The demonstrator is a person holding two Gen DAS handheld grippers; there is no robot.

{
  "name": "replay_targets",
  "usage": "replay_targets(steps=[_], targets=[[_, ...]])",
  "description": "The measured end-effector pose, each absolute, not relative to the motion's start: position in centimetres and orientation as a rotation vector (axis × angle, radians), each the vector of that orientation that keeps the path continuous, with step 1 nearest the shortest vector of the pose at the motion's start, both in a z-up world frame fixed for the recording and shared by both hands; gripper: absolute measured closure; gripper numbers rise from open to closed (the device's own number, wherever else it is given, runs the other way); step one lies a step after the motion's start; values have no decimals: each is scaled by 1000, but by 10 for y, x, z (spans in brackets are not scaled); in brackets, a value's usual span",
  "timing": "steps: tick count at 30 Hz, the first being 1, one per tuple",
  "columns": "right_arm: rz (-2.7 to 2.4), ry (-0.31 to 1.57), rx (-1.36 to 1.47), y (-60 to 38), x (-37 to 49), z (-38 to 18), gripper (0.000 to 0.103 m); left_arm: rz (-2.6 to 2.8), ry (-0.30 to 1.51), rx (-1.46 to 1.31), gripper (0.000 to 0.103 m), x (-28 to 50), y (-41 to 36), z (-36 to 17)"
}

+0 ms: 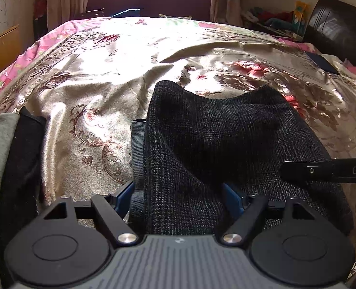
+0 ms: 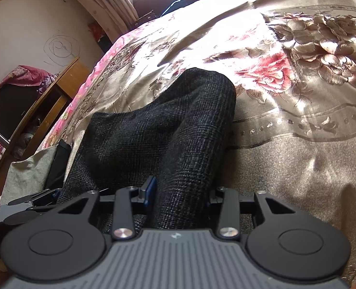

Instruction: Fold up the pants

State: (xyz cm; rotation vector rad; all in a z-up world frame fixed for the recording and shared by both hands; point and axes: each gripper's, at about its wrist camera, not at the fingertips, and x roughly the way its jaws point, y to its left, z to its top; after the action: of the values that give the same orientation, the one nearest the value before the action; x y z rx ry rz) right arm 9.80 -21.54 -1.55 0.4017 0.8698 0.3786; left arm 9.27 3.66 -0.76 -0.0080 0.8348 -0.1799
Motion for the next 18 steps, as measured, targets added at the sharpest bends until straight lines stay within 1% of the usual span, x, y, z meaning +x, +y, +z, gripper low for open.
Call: replay_targets(steps=[3, 7, 18], targets=[[362, 870, 402, -227, 92, -13, 65, -199, 827, 10, 14, 88, 24, -7], [325, 870, 421, -259, 82, -8, 65, -260, 835, -35, 15, 88, 4, -9], [163, 831, 390, -351, 81, 10, 67, -432, 816, -58, 15, 118, -96, -12]])
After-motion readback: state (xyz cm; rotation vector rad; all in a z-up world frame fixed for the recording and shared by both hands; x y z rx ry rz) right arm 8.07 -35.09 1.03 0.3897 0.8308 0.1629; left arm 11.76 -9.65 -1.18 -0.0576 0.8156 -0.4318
